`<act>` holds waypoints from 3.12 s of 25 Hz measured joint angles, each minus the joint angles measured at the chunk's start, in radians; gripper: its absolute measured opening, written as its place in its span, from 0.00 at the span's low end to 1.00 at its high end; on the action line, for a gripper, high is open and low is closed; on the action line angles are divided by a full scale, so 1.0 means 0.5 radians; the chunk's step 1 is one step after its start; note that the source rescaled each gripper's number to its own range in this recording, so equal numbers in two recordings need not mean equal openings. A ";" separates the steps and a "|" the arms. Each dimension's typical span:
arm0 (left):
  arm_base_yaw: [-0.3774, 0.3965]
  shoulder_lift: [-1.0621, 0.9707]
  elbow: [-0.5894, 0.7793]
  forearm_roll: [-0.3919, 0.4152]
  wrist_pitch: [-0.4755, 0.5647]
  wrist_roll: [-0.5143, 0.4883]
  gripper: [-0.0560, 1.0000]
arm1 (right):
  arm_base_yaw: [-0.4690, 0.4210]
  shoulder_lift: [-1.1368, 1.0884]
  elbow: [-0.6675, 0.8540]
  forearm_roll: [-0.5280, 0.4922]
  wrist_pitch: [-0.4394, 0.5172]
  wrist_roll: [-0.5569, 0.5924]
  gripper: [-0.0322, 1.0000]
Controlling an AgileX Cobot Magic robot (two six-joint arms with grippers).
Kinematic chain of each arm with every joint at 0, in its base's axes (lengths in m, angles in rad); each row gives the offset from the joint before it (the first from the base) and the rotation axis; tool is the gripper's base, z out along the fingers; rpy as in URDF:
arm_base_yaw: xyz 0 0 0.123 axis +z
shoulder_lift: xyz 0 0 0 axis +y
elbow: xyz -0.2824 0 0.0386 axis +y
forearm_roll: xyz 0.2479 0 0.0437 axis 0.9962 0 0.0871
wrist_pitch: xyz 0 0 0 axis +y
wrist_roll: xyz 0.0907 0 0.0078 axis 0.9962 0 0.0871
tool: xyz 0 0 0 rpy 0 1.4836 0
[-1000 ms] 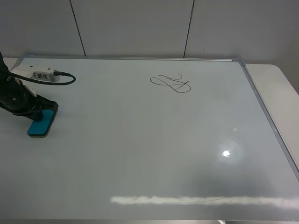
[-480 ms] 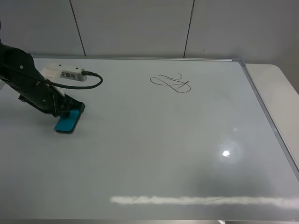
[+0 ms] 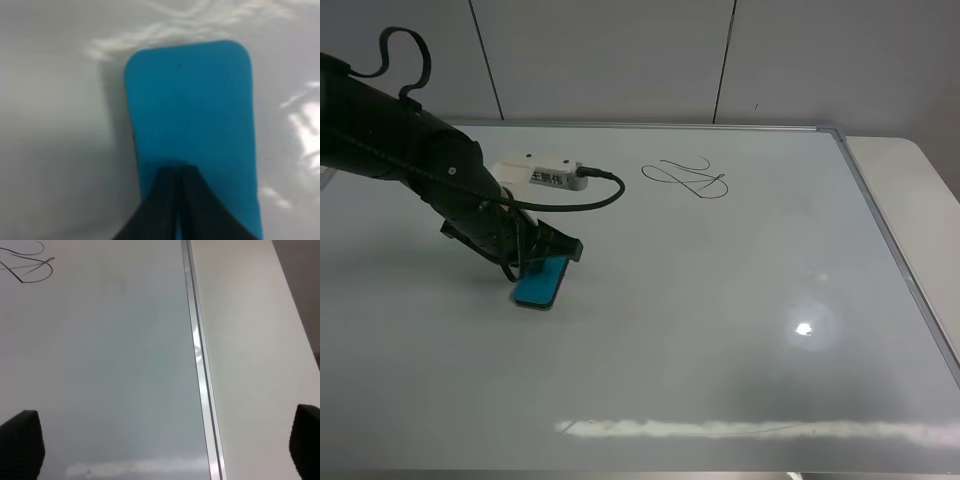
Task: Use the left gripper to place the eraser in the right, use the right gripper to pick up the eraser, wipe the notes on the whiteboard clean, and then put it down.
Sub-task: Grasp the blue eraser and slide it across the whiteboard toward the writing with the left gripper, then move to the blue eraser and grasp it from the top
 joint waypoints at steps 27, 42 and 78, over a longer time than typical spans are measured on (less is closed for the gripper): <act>-0.428 0.678 -1.163 0.235 0.449 -0.989 0.05 | 0.000 0.000 0.000 0.000 0.000 0.000 0.97; -0.589 0.819 -1.429 0.372 0.634 -1.237 0.05 | 0.000 0.000 0.000 -0.056 0.000 0.000 0.97; -0.602 0.455 -1.773 0.795 1.532 -0.795 1.00 | 0.000 0.000 0.000 -0.056 0.000 0.000 0.97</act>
